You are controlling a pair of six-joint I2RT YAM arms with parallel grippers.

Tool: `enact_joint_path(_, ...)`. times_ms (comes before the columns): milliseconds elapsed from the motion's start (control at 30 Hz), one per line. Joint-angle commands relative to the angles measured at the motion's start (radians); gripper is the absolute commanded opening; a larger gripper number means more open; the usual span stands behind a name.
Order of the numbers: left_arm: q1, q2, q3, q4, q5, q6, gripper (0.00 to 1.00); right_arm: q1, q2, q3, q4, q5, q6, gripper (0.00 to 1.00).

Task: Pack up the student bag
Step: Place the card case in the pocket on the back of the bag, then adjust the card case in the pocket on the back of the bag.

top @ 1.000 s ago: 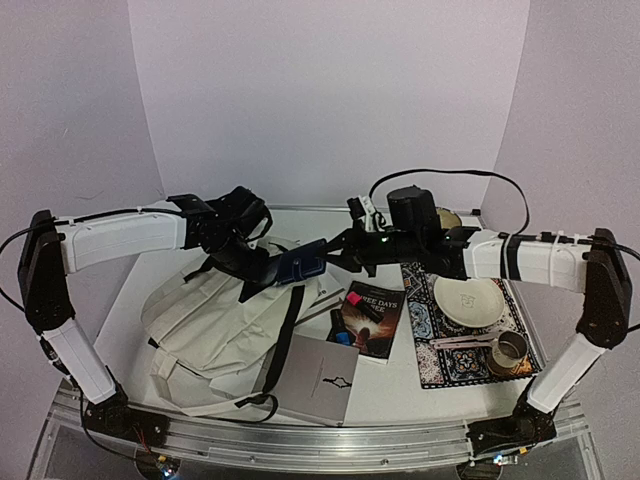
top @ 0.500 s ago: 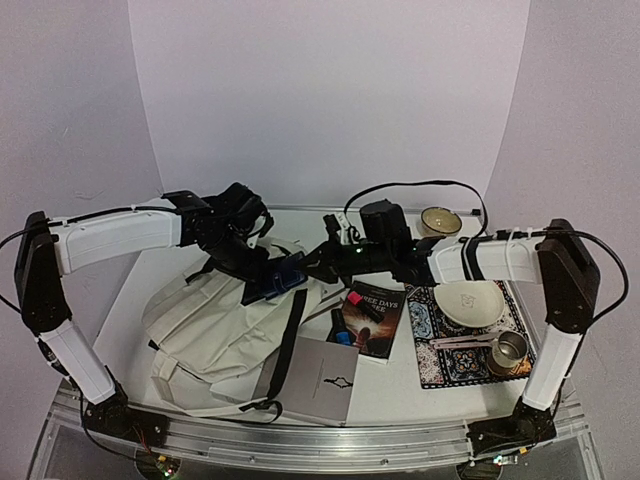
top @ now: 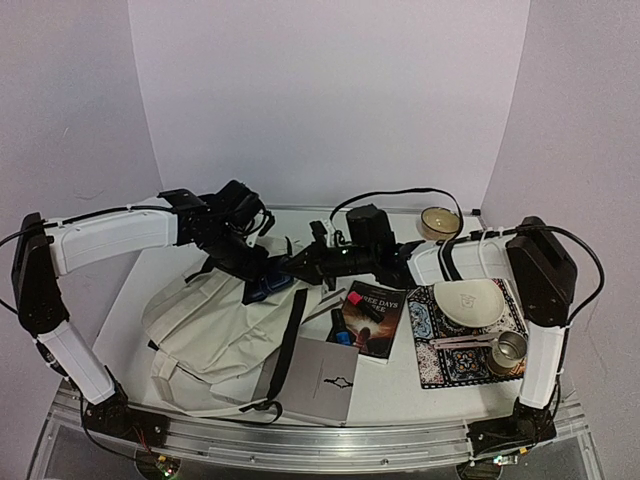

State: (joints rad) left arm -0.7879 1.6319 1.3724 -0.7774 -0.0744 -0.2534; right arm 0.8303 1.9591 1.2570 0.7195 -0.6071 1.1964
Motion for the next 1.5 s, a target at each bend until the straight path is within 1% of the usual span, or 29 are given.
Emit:
enact_joint_path(0,-0.013,-0.113,0.030,0.097,0.111,0.015,0.00,0.005,0.021,-0.001,0.031,0.032,0.013,0.00)
enact_joint_path(133,-0.013,-0.122,0.017,0.120,0.163,0.027,0.00,0.013,0.065,0.048,-0.001,0.031,0.009,0.00)
enact_joint_path(233,-0.014,-0.135,0.007,0.128,0.161,0.027,0.00,0.015,0.054,0.083,-0.114,0.079,-0.059,0.01)
enact_joint_path(333,-0.013,-0.146,-0.013,0.132,0.110,0.011,0.00,0.014,0.015,0.126,-0.286,0.151,-0.192,0.10)
enact_joint_path(367,-0.013,-0.146,-0.020,0.131,0.093,0.004,0.00,0.014,-0.006,0.130,-0.318,0.173,-0.222,0.13)
enact_joint_path(533,-0.013,-0.137,-0.042,0.129,0.019,-0.031,0.00,0.016,-0.099,0.097,-0.393,0.222,-0.307,0.33)
enact_joint_path(567,-0.013,-0.135,-0.044,0.130,0.015,-0.037,0.00,0.016,-0.112,0.090,-0.401,0.222,-0.318,0.36)
enact_joint_path(633,-0.013,-0.131,-0.043,0.131,0.006,-0.043,0.00,0.022,-0.136,0.073,-0.420,0.229,-0.333,0.38)
enact_joint_path(700,-0.012,-0.127,-0.039,0.129,-0.006,-0.051,0.00,0.032,-0.155,0.054,-0.448,0.242,-0.350,0.37)
enact_joint_path(833,-0.011,-0.118,-0.029,0.130,-0.008,-0.056,0.00,0.070,-0.171,0.022,-0.470,0.251,-0.367,0.30)
enact_joint_path(900,-0.012,-0.115,-0.026,0.130,-0.001,-0.059,0.00,0.092,-0.171,0.019,-0.479,0.263,-0.376,0.25)
enact_joint_path(1033,-0.011,-0.117,-0.024,0.130,0.010,-0.063,0.00,0.114,-0.149,0.026,-0.488,0.290,-0.387,0.21)
enact_joint_path(1200,-0.012,-0.122,-0.029,0.131,0.055,-0.056,0.00,0.118,-0.107,0.060,-0.497,0.331,-0.411,0.15)
enact_joint_path(1467,-0.013,-0.138,-0.049,0.135,0.168,-0.021,0.00,0.117,-0.045,0.192,-0.551,0.396,-0.489,0.05)
